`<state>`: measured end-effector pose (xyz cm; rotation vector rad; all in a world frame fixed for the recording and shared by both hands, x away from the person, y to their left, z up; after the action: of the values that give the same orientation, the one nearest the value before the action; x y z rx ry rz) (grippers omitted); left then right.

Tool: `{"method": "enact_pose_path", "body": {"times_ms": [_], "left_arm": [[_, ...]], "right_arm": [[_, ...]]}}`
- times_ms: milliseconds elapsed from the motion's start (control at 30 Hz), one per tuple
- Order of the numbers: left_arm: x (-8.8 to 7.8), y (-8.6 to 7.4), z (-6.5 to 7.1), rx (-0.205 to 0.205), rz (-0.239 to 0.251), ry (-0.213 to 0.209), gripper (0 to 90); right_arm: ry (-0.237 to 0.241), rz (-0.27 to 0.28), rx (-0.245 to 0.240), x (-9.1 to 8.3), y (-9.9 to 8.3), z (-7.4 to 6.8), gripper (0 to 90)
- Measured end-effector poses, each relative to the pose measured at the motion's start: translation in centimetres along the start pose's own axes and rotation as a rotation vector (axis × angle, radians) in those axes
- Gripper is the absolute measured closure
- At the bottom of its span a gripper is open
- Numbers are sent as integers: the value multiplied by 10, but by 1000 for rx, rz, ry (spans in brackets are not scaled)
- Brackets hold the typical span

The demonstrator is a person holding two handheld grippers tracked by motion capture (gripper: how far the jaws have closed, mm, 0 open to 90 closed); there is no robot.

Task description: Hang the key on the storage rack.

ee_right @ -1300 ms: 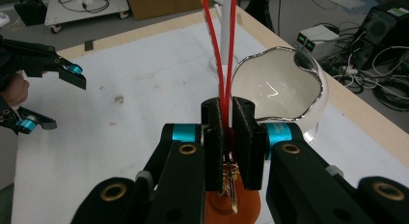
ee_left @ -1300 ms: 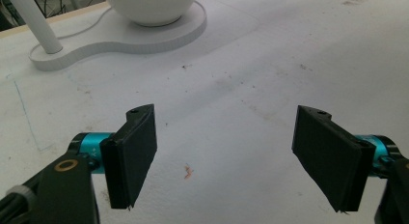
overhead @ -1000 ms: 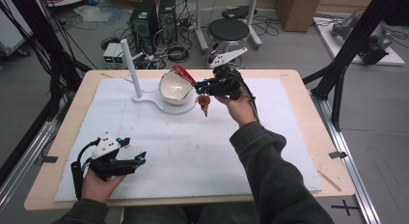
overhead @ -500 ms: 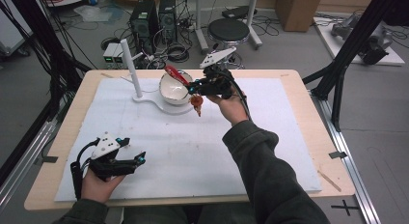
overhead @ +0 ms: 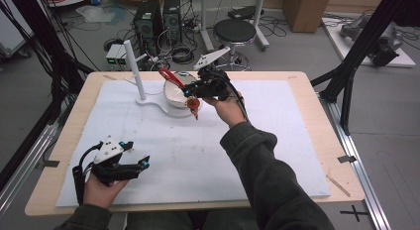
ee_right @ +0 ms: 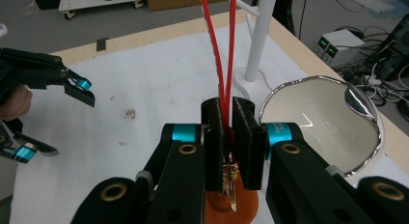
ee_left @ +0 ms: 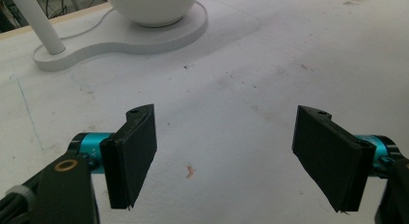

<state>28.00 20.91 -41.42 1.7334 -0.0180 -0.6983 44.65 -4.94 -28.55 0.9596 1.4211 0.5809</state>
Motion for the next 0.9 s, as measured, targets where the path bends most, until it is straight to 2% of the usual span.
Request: {"method": "enact_pose_path", "body": {"times_ms": [900], "left_arm": [[-1, -1, -3, -5, -2, 5, 241]], "right_arm": [[36, 2, -25, 37, 30, 0, 831]]}}
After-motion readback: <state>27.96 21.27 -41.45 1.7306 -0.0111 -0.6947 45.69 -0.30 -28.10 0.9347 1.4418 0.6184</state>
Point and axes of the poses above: each handheld gripper's, and its own axes: x roughly forward along the jaws, y roughly out of its top, z roughly to its right, the point moved 3 cm from there along x, roughly forward along the jaws, and after that the axes turned 11 degrees about y, right-handed, at the moved point
